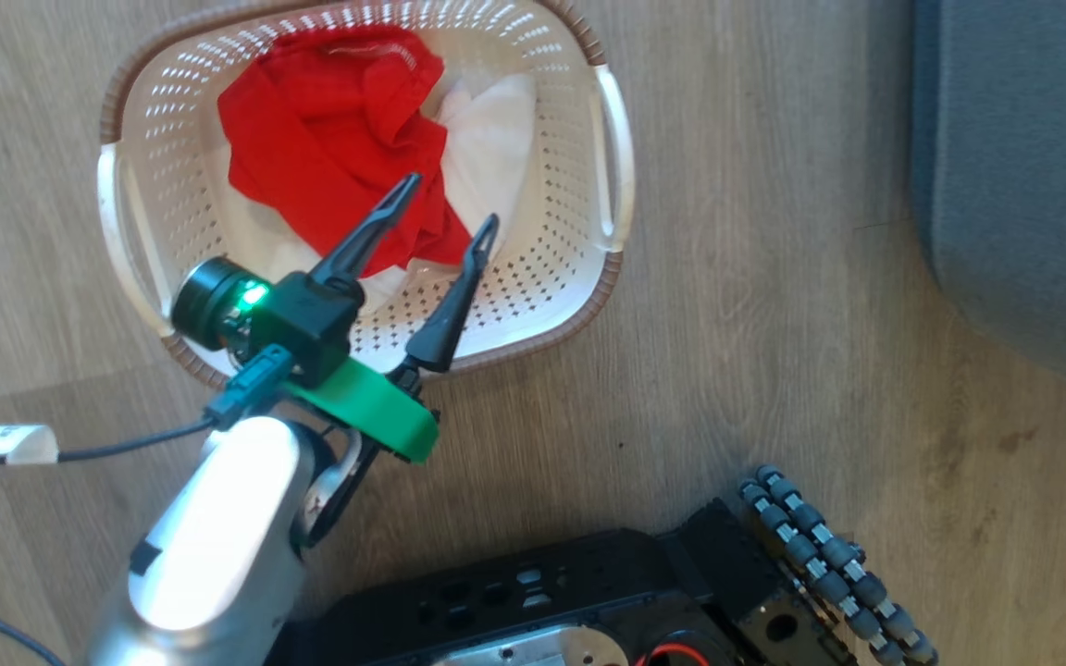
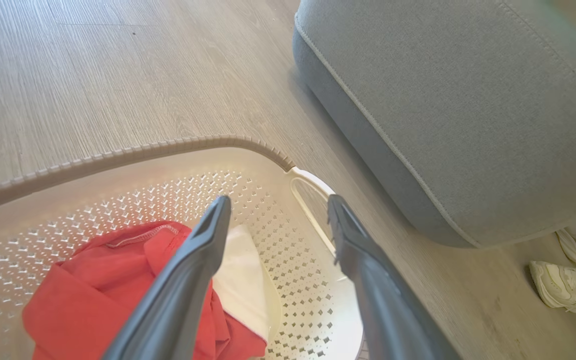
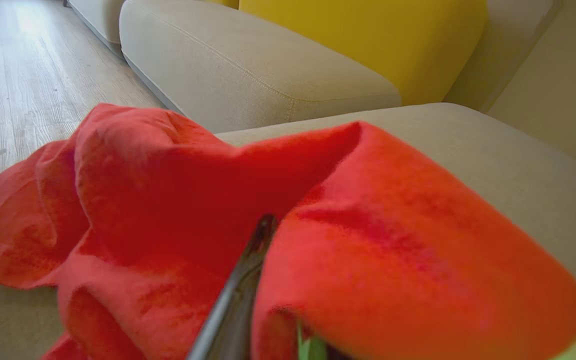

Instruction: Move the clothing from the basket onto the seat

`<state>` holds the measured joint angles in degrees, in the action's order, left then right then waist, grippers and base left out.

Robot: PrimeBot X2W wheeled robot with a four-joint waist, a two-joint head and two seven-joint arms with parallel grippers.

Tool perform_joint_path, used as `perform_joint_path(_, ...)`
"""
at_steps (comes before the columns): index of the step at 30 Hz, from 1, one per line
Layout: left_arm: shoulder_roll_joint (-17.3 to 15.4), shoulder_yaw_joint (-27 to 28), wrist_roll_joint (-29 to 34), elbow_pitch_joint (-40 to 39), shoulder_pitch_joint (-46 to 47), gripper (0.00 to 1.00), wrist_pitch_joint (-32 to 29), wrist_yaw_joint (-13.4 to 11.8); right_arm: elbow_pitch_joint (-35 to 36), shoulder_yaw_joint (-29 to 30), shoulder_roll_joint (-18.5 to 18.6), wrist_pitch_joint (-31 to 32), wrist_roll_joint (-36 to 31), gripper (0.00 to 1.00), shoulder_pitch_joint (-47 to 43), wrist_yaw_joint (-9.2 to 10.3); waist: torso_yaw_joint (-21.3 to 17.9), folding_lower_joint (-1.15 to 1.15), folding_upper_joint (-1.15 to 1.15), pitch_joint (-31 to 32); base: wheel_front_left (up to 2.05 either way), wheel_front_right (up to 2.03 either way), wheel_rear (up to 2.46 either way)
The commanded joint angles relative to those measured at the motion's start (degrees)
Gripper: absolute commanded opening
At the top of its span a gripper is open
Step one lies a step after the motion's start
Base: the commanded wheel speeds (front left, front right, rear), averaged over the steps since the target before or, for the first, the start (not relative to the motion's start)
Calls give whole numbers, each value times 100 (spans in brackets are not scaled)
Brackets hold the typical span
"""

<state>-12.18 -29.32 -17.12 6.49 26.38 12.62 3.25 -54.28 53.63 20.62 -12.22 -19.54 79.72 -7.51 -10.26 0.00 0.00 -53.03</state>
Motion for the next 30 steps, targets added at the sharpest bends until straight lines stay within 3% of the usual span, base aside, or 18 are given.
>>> perform_joint_path(1,-94,156,-40,-169,-190,100,18,-62,135,35,167,-61,-103,100,67,2,-53,0,0,65,0,0,0)
perform_joint_path(5,13,219,-285,-11,-172,100,19,-28,-367,-112,54,-149,-369,100,-148,2,-230,0,0,515,0,0,0)
perform_joint_path(12,298,469,-824,639,-211,100,126,47,-826,-1211,-392,-269,-688,100,-1201,2,-404,0,0,1809,0,0,0)
perform_joint_path(19,566,1001,-1079,1134,-739,100,232,-81,555,-2510,-1293,-276,341,100,-2856,2,-108,0,0,3231,0,0,0)
perform_joint_path(25,723,1632,-767,1155,-1237,100,236,-202,2177,-3458,-1591,-277,1389,100,-4738,2,446,0,0,4022,0,0,0)
perform_joint_path(30,792,2212,-499,1302,-1621,100,237,-184,3071,-3991,-1700,-277,1597,100,-6091,2,817,0,0,4546,0,0,0)
